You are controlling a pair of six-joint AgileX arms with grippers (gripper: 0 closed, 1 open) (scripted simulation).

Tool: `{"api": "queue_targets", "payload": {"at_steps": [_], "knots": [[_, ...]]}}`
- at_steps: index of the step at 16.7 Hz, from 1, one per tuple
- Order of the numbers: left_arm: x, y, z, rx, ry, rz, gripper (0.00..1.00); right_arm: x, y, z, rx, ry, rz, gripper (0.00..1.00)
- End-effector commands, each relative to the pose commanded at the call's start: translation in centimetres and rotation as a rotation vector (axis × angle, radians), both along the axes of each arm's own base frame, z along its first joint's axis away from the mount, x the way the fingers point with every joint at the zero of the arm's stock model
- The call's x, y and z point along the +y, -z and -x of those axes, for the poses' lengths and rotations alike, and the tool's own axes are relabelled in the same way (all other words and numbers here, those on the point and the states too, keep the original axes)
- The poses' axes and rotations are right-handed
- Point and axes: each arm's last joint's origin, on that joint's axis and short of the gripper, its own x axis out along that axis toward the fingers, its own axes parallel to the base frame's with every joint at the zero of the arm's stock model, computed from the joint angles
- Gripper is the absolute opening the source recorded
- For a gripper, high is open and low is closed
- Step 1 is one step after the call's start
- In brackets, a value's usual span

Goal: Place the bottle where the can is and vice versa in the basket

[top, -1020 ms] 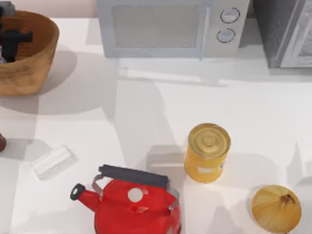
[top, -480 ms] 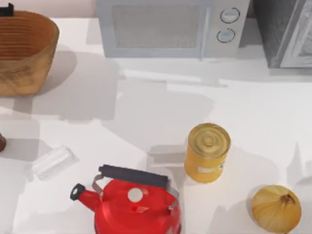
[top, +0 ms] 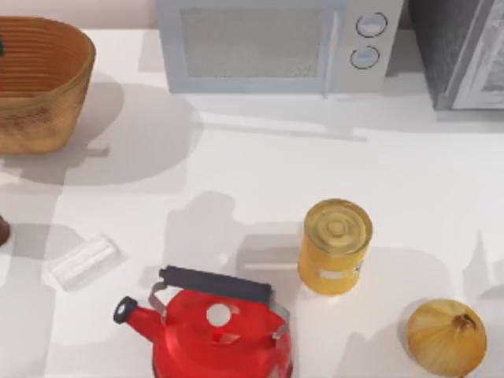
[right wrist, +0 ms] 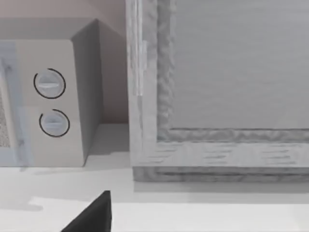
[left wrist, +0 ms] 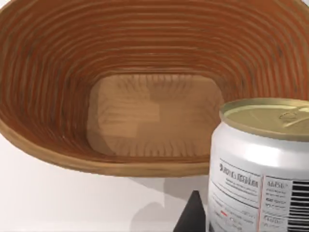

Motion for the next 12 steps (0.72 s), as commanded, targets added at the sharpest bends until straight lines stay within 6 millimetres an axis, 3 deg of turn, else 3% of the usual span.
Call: {"api": "queue_targets", "payload": {"at_steps": [6,9,12], "knots": [[-0.8,1.1,7.5,-0.215,-0.006,0.0,0.0,0.0,0.0,0.0,0.0,0.0,0.0,1.0],[-1.0,3.8,11.9,-0.332,-0.019,-0.001,0.0,0.0,0.0,0.0,0.0,0.0,0.0,1.0],[-1.3,7.9,15.5,-0.479,-0.02,0.0,0.0,0.0,0.0,0.0,0.0,0.0,0.0,1.0]]}}
